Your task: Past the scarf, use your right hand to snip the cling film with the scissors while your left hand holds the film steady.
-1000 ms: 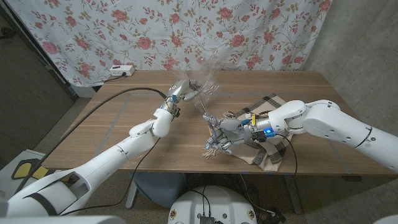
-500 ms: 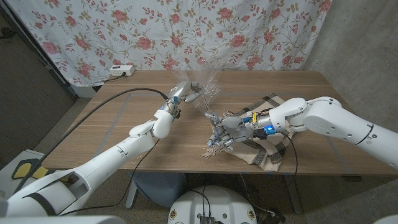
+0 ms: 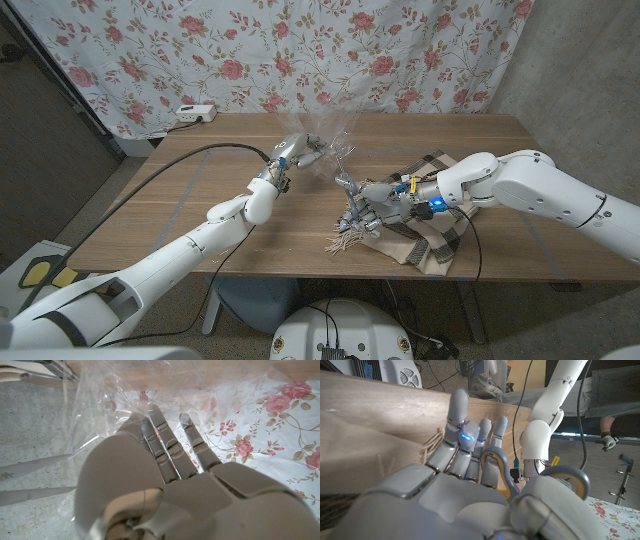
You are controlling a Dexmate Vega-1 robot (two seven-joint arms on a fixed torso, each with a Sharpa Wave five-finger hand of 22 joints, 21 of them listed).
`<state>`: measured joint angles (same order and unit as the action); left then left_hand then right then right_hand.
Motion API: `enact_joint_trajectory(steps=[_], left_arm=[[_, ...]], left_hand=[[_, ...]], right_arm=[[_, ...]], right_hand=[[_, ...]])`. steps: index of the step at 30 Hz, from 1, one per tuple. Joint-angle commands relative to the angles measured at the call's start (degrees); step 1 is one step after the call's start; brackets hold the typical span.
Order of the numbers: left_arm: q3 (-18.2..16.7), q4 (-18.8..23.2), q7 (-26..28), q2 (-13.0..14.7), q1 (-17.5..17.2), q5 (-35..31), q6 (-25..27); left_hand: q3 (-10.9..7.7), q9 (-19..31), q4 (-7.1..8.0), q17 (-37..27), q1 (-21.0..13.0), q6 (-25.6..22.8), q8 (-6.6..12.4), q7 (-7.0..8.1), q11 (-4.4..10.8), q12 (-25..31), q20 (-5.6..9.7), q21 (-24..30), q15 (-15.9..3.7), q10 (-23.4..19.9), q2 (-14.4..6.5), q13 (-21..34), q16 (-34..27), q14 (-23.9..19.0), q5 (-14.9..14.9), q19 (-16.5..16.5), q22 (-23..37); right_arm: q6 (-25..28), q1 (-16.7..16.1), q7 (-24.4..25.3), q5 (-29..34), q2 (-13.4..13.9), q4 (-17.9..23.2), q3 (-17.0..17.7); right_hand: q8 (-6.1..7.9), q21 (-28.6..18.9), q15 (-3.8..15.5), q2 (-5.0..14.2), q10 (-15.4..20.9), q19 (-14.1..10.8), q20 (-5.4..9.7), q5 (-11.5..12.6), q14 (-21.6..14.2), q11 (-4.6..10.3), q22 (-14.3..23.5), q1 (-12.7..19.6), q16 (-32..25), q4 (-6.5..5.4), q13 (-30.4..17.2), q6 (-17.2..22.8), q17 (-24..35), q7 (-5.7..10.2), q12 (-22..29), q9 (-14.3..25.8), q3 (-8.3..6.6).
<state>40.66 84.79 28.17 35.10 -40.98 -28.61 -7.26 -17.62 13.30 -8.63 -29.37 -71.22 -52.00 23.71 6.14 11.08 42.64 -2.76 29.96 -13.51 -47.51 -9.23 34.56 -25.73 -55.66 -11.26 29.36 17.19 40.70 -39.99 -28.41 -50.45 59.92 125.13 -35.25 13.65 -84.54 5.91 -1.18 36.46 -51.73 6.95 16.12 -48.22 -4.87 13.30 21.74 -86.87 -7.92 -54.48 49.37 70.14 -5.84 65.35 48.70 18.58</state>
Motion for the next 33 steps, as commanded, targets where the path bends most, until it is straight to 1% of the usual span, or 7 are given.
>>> enact_joint_trajectory(steps=[1,12,19,24,26,31,33], left_arm=[[0.26,-0.08,-0.48,0.17,0.21,-0.42,-0.21],[0.42,-0.80,-0.40,0.01,0.51,-0.46,-1.07],[0.68,-0.69,-1.03,0.23,0.71,-0.78,-1.30],[1.06,-0.74,-2.09,0.56,0.97,-0.89,-2.03],[1.17,-0.66,-2.22,0.63,0.92,-1.11,-2.05],[1.28,-0.38,-2.66,0.83,0.55,-1.21,-2.16],[1.35,-0.31,-2.67,0.92,0.29,-1.30,-2.29]], left_hand=[[-0.29,0.11,-0.38,-0.50,-0.25,-0.76,-0.15,0.06,0.46,0.29,-0.06,0.55,-0.11,-0.99,0.35,0.29,-0.46,0.27,-0.63,-0.35,0.22],[-0.38,-0.06,-0.50,-1.35,-0.27,-0.84,-0.64,-0.04,0.19,0.32,-0.18,0.82,-0.10,-0.81,0.42,0.68,-0.72,0.50,-0.91,-0.79,0.23],[-0.46,-0.14,-0.49,-1.72,-0.26,-0.78,-0.92,-0.02,0.28,0.31,-0.18,0.92,-0.10,-0.64,0.36,0.87,-0.77,0.68,-1.01,-1.08,0.23],[-0.52,-0.20,-0.50,-2.01,-0.24,-0.79,-1.13,0.08,0.32,0.34,-0.25,1.01,-0.10,-0.62,0.36,1.04,-0.76,0.92,-1.08,-1.34,0.22],[-0.53,-0.23,-0.50,-2.14,-0.23,-0.81,-1.22,0.15,0.36,0.34,-0.18,1.05,-0.09,-0.57,0.38,1.11,-0.77,1.00,-1.10,-1.44,0.22],[-0.62,-0.29,-0.49,-2.48,-0.20,-0.82,-1.45,0.27,0.43,0.36,-0.24,1.16,-0.10,-0.54,0.33,1.29,-0.80,1.13,-1.18,-1.70,0.20],[-0.64,-0.30,-0.49,-2.54,-0.19,-0.84,-1.49,0.23,0.44,0.37,-0.26,1.20,-0.10,-0.52,0.33,1.33,-0.80,1.16,-1.19,-1.72,0.20]], right_arm=[[1.84,1.09,0.85,0.88,0.12,0.24,-0.30],[2.22,1.63,0.78,1.51,-0.40,-0.08,-0.97],[2.39,2.10,0.54,2.00,-1.10,-0.60,-1.66],[2.52,2.77,0.18,2.53,-1.60,-1.01,-2.17],[2.58,3.03,0.09,2.76,-1.78,-1.21,-2.35],[3.31,4.05,-0.35,3.03,-2.13,-1.79,-2.70],[3.26,4.43,-0.40,3.22,-2.03,-1.98,-2.50]], right_hand=[[-0.12,0.14,5.36,0.01,0.30,-0.25,3.72,0.11,-0.02,-0.30,-0.16,0.05,0.27,-0.03,0.13,-3.59,0.00,-3.99,0.56,0.16,0.19],[-0.21,0.14,5.39,0.24,0.16,-0.26,3.75,0.14,-0.30,-0.41,-0.23,0.32,0.40,0.02,0.18,-3.63,0.07,-3.91,0.84,0.22,0.09],[-0.28,0.18,5.36,0.41,0.16,-0.40,3.79,0.11,-0.28,-0.45,-0.39,0.46,0.52,0.01,0.31,-3.67,0.06,-3.95,1.05,0.27,0.06],[-0.26,0.09,5.41,0.52,0.15,-0.25,3.81,0.09,-0.42,-0.45,-0.21,0.57,0.65,0.02,0.32,-3.57,0.04,-4.03,1.24,0.33,0.04],[-0.28,0.20,5.37,0.54,0.10,-0.36,3.86,0.07,-0.56,-0.40,-0.42,0.60,0.53,0.02,0.36,-3.63,0.19,-3.79,1.27,0.36,0.05],[-0.35,0.21,5.35,0.56,0.05,-0.28,3.83,0.04,-0.68,-0.42,-0.42,0.65,0.56,0.01,0.42,-3.66,0.23,-4.01,1.41,0.35,0.08],[-0.35,0.27,5.39,0.58,0.03,-0.40,3.82,0.02,-0.13,-0.44,-0.56,0.66,1.23,0.00,0.62,-3.67,-0.39,-4.01,1.39,0.39,0.11]])
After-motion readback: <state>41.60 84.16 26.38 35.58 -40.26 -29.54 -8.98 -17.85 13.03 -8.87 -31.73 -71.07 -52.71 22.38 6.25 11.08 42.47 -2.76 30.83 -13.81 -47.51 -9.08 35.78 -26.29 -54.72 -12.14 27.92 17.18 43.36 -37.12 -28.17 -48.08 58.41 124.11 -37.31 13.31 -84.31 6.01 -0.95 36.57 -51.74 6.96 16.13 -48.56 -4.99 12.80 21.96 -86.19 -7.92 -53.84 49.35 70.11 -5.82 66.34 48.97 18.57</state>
